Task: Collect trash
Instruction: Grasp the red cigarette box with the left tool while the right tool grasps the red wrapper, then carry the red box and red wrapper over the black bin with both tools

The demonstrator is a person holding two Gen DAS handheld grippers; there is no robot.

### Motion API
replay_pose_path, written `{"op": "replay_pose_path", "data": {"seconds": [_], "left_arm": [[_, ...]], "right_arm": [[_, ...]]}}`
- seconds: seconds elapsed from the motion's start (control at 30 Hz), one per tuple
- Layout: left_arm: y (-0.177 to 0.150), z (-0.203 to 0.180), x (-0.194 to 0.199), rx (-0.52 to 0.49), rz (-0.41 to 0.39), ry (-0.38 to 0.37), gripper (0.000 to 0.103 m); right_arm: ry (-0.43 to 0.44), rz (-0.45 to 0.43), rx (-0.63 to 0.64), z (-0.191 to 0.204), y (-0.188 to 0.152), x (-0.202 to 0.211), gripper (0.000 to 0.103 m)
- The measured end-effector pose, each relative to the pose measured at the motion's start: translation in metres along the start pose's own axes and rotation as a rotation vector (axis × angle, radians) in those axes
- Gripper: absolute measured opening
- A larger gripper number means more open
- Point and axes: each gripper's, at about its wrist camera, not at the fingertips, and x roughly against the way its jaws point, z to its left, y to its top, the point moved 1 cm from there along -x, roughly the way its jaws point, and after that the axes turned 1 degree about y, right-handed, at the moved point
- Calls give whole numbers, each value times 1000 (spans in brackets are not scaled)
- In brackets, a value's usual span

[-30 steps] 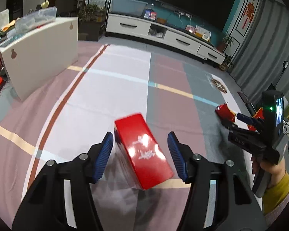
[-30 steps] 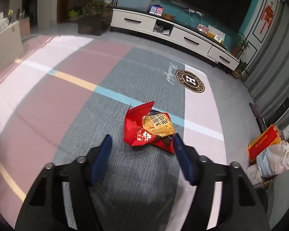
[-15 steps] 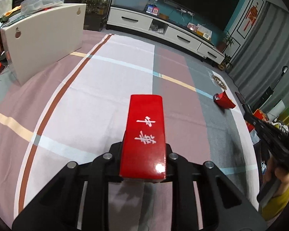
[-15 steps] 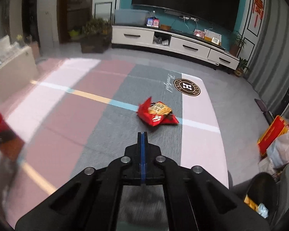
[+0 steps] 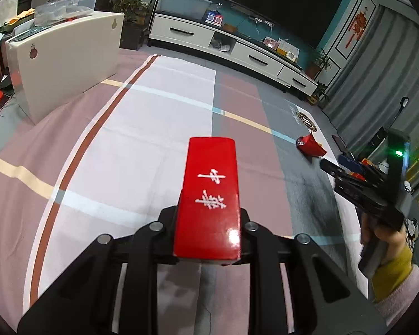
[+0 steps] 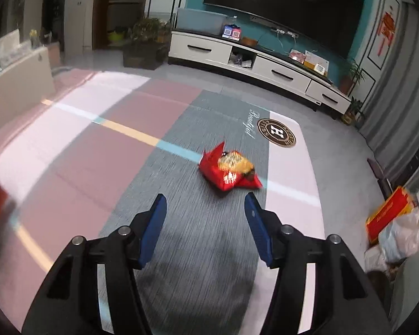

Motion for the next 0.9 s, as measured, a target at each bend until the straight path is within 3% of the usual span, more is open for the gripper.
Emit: {"op": "replay_pose_path", "data": {"seconds": [0.17,0.23,0.27,0.33,0.43,0.6,0.9], "left_arm": [[5,-6,-8,-6,11,-26,23],[5,-9,-10,-8,21,-39,23],[5,-10,-11,-10,23,-41,23],[5,-10,-11,-8,25,-43,23],[4,-11,-8,-2,28,-57,23],[0,-20,6,-20,8,-89,23],[-22,-68,38,-143,-22,-180,23]], "right_arm": [[-11,30,33,-4,20,-35,57],[-28,64,60,-2,22,-47,27],[-71,75,82,-3,23,-52,18],[-49,77,57,-8,22,-50,4],[-34,34,-11,-21,18,-29,3],[70,-44,-93,-21,-4,34,3],[144,-147,-168,6,-68,151,3]]}}
